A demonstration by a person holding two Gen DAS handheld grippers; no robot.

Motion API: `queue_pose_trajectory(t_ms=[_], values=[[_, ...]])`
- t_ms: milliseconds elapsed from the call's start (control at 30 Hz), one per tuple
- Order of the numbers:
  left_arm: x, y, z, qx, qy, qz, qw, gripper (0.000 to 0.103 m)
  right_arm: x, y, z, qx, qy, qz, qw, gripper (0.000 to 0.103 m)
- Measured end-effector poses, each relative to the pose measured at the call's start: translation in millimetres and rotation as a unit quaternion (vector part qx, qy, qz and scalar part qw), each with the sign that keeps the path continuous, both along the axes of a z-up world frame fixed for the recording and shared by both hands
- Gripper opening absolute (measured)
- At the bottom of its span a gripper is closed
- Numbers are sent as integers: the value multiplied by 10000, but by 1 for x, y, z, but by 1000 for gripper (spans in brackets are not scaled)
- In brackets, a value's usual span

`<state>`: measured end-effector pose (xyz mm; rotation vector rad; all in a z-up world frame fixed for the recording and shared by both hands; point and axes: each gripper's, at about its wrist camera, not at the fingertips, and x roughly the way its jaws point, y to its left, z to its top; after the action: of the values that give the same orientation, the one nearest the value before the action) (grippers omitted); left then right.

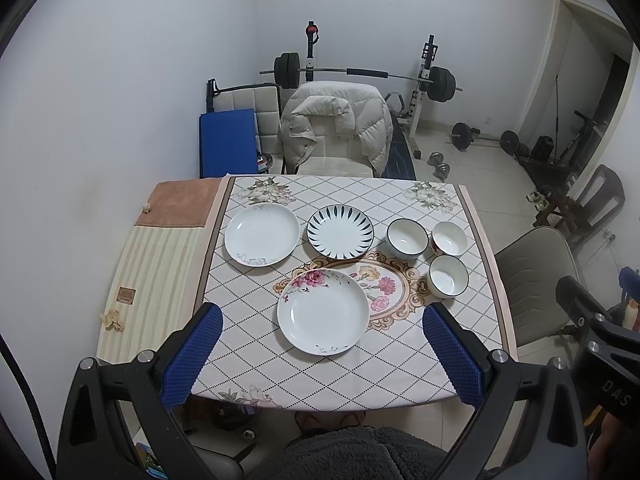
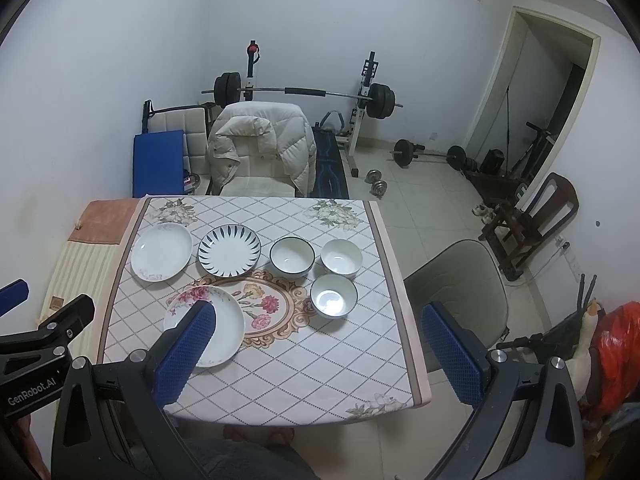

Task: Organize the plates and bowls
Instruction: 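Move both grippers down to the rim of the pink-floral plate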

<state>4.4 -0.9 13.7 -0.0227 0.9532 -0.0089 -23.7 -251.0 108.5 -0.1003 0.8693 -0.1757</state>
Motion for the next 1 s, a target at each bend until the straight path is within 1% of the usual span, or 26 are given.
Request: queue_pose_trajectory(t_ms=[167, 267, 300, 367, 400, 433, 467, 500, 533, 567, 600, 633, 667, 700, 733, 767, 800, 833, 867, 900, 967, 1000], values=[[9, 2, -6, -56, 58, 8, 10000, 102, 6, -4, -9, 144, 74, -33, 9999, 103], [29, 10, -26, -123, 224, 23, 9997, 102, 18, -9, -24, 399, 174, -76, 9990, 103], [37, 14, -36, -207, 291, 2, 9994, 102, 24, -11, -32, 519, 196, -95, 9984, 103], [55, 24, -61, -169, 469, 127, 9987, 102, 43, -16, -56, 756, 386, -137, 9963, 103], [67, 31, -76, -202, 585, 171, 9979, 102, 58, -18, -76, 924, 570, -123, 9940, 103], [79, 39, -95, -204, 728, 265, 9968, 102, 67, -19, -90, 994, 706, -122, 9925, 103], [90, 48, -113, -206, 855, 347, 9955, 102, 80, -18, -110, 1107, 905, -76, 9897, 103], [99, 55, -130, -231, 961, 396, 9943, 102, 97, -16, -139, 1226, 1160, 11, 9857, 103], [111, 65, -153, -256, 1125, 477, 9922, 100, 107, -13, -160, 1275, 1330, 50, 9829, 103], [119, 70, -167, -321, 1239, 503, 9905, 98, 122, -10, -189, 1366, 1588, 112, 9777, 103], [130, 77, -188, -398, 1404, 531, 9879, 91, 131, -8, -209, 1418, 1718, 168, 9747, 103], [143, 84, -213, -473, 1627, 524, 9841, 81, 143, -5, -236, 1482, 1921, 203, 9699, 103], [150, 88, -227, -556, 1767, 507, 9814, 77, 153, -2, -260, 1538, 2099, 221, 9653, 103], [159, 92, -248, -664, 1944, 473, 9775, 69, 164, 2, -287, 1694, 2253, 259, 9591, 103], [168, 94, -268, -761, 2119, 419, 9734, 63, 172, 5, -306, 1816, 2337, 245, 9549, 103], [175, 95, -286, -801, 2261, 353, 9702, 59, 184, 6, -333, 1982, 2448, 228, 9488, 103], [182, 95, -305, -846, 2384, 256, 9671, 58, 193, 8, -352, 2152, 2505, 255, 9435, 101], [187, 94, -322, -864, 2531, 163, 9634, 57, 201, 9, -368, 2218, 2536, 253, 9412, 99], [192, 94, -338, -864, 2644, 84, 9605, 57, 210, 12, -386, 2274, 2613, 271, 9377, 93], [197, 94, -355, -919, 2765, 6, 9566, 57, 216, 15, -398, 2318, 2698, 297, 9341, 87], [205, 92, -379, -966, 2962, -160, 9501, 57, 227, 20, -425, 2439, 2882, 340, 9254, 83], [208, 91, -392, -950, 3036, -237, 9477, 57, 231, 23, -437, 2550, 2998, 390, 9185, 80]])
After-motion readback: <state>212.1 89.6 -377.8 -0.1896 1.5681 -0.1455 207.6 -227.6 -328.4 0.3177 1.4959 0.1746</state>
